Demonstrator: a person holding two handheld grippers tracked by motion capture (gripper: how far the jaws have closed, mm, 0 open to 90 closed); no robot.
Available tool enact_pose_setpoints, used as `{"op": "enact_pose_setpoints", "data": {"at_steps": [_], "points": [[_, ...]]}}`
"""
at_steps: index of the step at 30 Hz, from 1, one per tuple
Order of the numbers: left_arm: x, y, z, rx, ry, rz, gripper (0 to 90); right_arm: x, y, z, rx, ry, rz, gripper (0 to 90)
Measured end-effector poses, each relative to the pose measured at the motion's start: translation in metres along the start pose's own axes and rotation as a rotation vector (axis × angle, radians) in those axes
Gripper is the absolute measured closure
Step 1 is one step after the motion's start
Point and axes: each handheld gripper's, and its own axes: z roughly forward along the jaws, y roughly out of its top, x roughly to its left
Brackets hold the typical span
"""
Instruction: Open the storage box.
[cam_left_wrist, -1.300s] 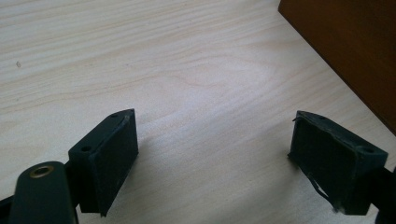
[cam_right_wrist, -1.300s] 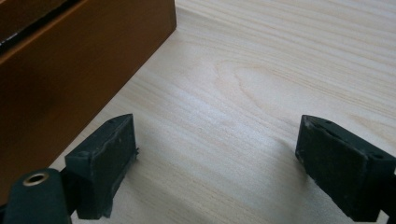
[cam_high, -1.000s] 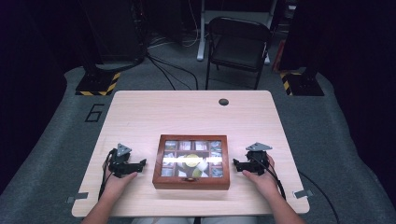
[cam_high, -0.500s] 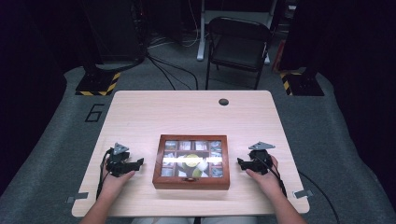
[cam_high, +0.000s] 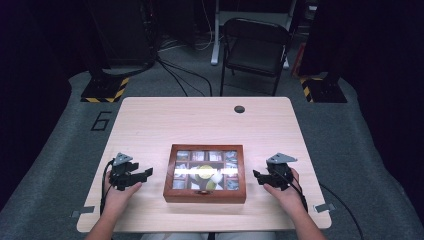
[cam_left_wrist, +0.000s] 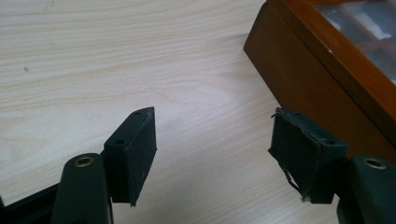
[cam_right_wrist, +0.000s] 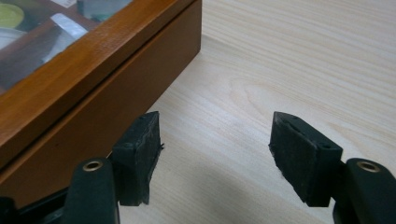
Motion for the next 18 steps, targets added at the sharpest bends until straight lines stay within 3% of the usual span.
{"op": "enact_pose_setpoints", "data": {"at_steps": [5, 6, 18], "points": [[-0.001, 0.001, -0.005, -0.001, -0.010, -0.012, 32.1, 0.003, 0.001, -0.005, 0.000, 0.001, -0.011, 34.7], [-0.002, 0.001, -0.007, -0.008, -0.007, -0.003, 32.7, 0.004, 0.002, -0.007, -0.006, 0.001, -0.028, 35.1], [-0.013, 0.002, -0.022, -0.020, -0.058, 0.027, 35.3, 0.014, 0.005, -0.023, -0.024, 0.043, -0.043, 38.3]]}}
